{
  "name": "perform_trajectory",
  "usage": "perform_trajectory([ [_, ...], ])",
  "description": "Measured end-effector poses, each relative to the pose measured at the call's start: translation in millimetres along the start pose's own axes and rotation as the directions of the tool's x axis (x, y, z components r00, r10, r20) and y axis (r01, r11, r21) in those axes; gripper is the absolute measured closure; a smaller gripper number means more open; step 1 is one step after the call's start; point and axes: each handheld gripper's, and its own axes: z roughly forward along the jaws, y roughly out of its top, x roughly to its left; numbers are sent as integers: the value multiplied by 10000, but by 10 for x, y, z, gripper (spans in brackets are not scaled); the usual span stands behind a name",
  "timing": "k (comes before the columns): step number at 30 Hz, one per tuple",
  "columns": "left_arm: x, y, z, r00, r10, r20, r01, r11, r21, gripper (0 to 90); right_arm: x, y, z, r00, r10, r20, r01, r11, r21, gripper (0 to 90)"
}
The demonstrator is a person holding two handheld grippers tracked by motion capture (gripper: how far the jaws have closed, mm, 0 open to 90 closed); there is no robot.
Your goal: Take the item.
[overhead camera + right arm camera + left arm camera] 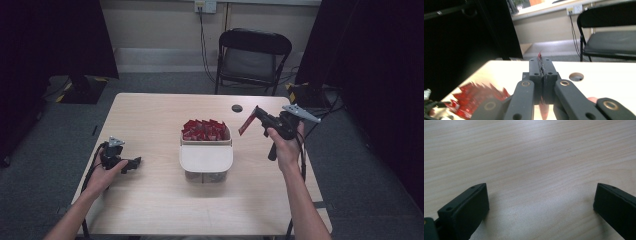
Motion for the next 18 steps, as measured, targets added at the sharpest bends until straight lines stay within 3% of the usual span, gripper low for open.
perform_trajectory([
  [18,0,0,0,10000,-3,1,3,10000,-2,0,-159,-334,298,9985,-66,543,10,9947,1031,886],
])
